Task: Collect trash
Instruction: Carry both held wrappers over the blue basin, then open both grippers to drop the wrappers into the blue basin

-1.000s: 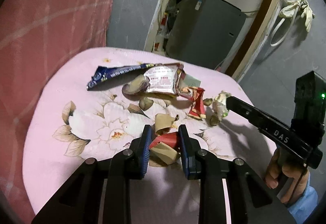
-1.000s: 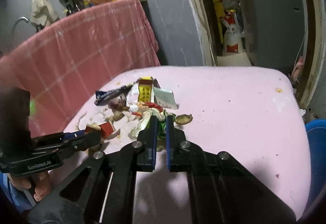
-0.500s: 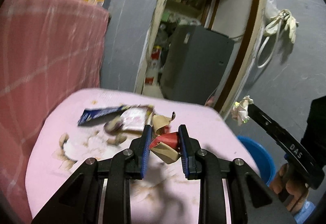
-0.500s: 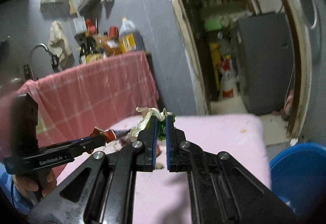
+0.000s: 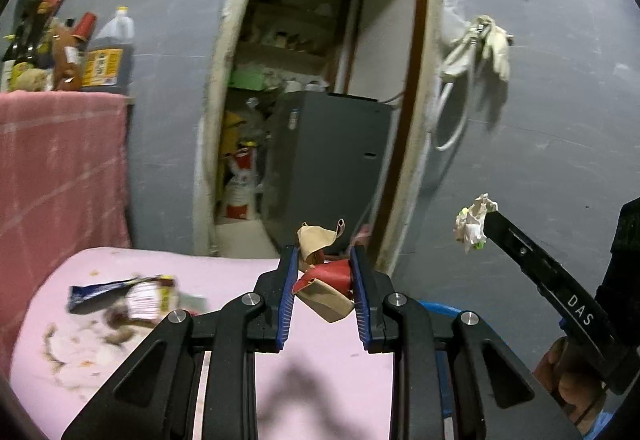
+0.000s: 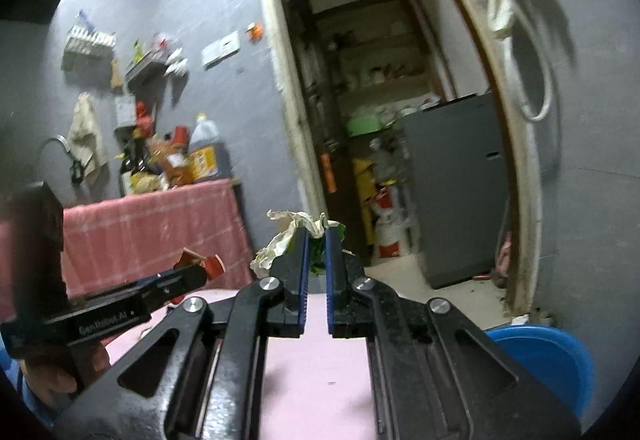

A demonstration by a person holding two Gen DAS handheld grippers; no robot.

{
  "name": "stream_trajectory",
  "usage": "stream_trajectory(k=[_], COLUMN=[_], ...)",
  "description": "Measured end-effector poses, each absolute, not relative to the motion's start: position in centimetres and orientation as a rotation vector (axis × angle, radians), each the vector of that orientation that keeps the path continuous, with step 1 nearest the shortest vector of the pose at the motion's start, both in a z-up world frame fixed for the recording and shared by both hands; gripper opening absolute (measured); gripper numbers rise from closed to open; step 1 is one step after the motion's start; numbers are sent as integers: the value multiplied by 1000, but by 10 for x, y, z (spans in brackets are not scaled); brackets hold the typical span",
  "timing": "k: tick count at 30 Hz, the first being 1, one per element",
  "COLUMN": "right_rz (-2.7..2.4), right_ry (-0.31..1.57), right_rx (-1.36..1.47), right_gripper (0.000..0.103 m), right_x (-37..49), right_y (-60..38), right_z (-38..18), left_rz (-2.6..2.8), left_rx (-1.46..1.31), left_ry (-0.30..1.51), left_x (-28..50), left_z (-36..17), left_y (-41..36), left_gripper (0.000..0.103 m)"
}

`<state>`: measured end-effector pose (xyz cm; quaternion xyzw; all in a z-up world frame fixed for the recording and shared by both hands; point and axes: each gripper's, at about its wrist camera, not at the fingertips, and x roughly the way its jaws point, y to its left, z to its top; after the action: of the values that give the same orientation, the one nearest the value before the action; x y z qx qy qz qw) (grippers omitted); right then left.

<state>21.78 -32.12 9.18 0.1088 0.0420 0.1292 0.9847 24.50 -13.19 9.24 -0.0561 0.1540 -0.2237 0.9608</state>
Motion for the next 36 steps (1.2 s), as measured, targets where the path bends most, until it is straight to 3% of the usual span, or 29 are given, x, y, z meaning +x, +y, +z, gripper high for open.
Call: stream_trajectory(k=[9, 19, 36], right_rz=[96, -65, -101], right_ry=[102, 290, 428], right_rx=[307, 455, 522], right_gripper=[7, 8, 11], right_x=[206, 226, 251], right_y=[-390, -450, -470], right_z=[87, 54, 25], left_rz=[-540, -628, -591], left_rx=[-99, -88, -82], left_ry=[332, 504, 684], left_x=[251, 283, 326], left_z=[91, 68, 18], left_y=[-196, -253, -289], left_gripper=[22, 23, 23])
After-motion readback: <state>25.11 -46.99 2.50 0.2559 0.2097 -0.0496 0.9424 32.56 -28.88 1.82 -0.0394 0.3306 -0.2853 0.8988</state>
